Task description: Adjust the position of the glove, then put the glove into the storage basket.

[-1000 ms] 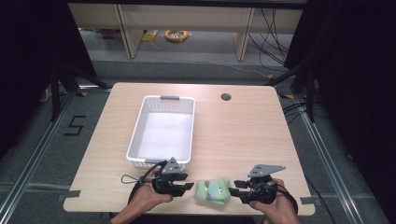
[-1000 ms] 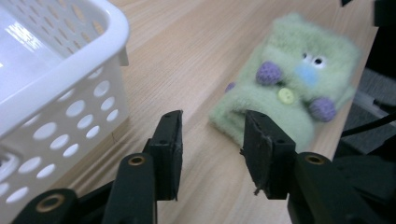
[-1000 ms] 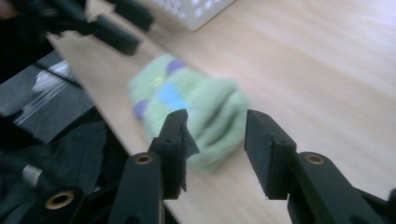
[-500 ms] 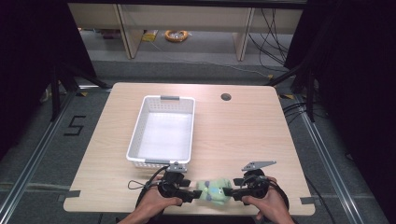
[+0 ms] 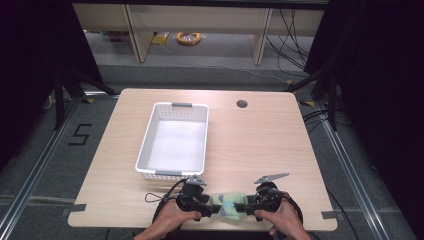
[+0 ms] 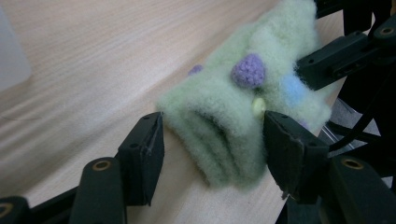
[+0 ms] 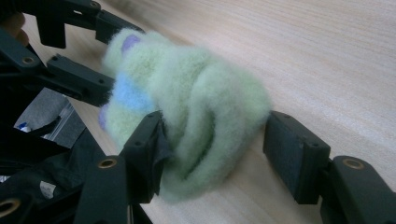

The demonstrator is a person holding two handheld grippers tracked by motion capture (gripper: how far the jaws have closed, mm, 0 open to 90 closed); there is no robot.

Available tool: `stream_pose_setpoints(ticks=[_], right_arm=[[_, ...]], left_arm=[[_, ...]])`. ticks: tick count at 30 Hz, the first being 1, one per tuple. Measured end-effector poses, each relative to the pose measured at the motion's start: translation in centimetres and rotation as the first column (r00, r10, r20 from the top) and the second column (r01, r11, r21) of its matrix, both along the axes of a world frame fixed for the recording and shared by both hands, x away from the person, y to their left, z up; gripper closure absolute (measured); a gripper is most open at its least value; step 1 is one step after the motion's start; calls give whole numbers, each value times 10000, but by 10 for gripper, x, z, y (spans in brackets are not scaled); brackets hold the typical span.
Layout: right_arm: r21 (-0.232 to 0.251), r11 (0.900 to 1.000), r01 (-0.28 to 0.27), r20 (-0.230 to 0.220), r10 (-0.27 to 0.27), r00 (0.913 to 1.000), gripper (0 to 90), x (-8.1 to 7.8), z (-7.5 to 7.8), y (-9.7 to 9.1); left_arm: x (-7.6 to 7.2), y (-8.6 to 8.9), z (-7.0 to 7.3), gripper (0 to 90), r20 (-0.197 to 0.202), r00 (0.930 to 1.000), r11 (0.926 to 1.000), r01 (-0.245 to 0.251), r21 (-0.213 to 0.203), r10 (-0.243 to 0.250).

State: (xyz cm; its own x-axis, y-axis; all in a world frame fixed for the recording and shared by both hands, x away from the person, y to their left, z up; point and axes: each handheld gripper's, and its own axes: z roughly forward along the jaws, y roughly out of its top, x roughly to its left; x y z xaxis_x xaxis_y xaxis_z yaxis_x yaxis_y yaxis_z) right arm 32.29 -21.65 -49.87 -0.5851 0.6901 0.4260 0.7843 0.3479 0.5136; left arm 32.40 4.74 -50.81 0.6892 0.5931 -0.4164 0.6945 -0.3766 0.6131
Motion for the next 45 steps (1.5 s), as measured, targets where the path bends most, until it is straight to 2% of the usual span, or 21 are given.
stream_pose_setpoints(ticks=[4, 5, 7, 10, 11, 12, 13, 17, 18, 20, 21, 22, 23, 25, 27, 29, 31, 34, 38, 44, 45], right_arm=[[158, 9999, -25, 49, 24, 10000, 448, 0, -2, 1], [209, 9998, -18, 34, 17, 10000, 457, 0, -3, 0], [497, 9987, -113, -81, 118, 9999, 485, 0, -4, 0], [793, 9968, -97, -142, 108, 9998, 529, 2, -7, -2], [1027, 9947, 4, -508, 48, 9987, 542, 0, -7, -1], [1002, 9950, -6, -306, 36, 9995, 557, 1, -8, -2], [1239, 9922, -134, -521, 200, 9984, 565, 1, -9, -2], [1088, 9939, -173, -321, 209, 9993, 612, 0, -8, -1], [1043, 9942, -266, -77, 275, 9996, 629, 0, -9, -2], [1152, 9925, -407, -40, 415, 9991, 651, 0, -8, -2], [1230, 9920, -287, -266, 322, 9991, 659, -2, -7, 0], [1106, 9931, -382, -4, 385, 9993, 666, -1, -7, -2], [1053, 9938, -350, 33, 348, 9994, 670, -2, -7, -2], [1142, 9924, -453, 90, 446, 9990, 679, -2, -7, -2], [1003, 9941, -401, 244, 379, 9990, 689, -3, -6, -2], [1239, 9913, -455, 48, 453, 9990, 699, -3, -5, -1], [1050, 9935, -429, 377, 391, 9985, 709, -3, -4, -2], [1064, 9926, -582, 502, 531, 9973, 720, -4, -2, -3], [1324, 9892, -632, 528, 566, 9970, 729, -4, 0, -3], [1291, 9890, -727, 782, 629, 9950, 734, -4, 11, -1], [1256, 9910, -472, 551, 405, 9977, 734, -7, 15, 0]], left_arm=[[0, 0, -1, 434, 6, 10000, 10000, -32, -32, 32], [0, -1, -3, 444, 123, 9999, 9996, -112, -250, 115], [1, 0, -2, 467, -65, 9997, 9995, 248, -184, -249], [-1, -2, -4, 509, 183, 9998, 9993, 129, -347, -123], [-1, -3, -4, 521, 146, 9999, 9991, 90, -425, -84], [-1, -2, -4, 533, 46, 9997, 9993, 224, -312, -223], [0, -1, -3, 543, -108, 9993, 9987, 349, -364, -353], [-3, 0, -4, 601, 58, 9995, 9984, 316, -474, -314], [-4, -1, -3, 617, 170, 9995, 9988, 259, -416, -252], [-5, -1, -2, 649, 300, 9990, 9985, 346, -431, -333], [-6, -1, -3, 664, 384, 9987, 9983, 340, -472, -322], [-6, 0, -2, 675, 425, 9985, 9982, 367, -466, -348], [-7, 0, -2, 684, 464, 9986, 9990, 278, -344, -262], [-7, 0, -2, 696, 476, 9986, 9984, 273, -502, -249], [-7, 0, -1, 704, 529, 9982, 9983, 306, -497, -280], [-7, 1, -1, 710, 485, 9984, 9977, 326, -590, -297], [-7, 1, 0, 715, 491, 9983, 9977, 350, -588, -322], [-8, 1, 1, 719, 579, 9978, 9976, 361, -591, -327], [-8, 2, 3, 722, 468, 9984, 9967, 361, -724, -328], [-10, 7, 15, 723, 770, 9962, 9953, 471, -850, -406], [-11, 7, 18, 723, 841, 9957, 9951, 465, -870, -392]])
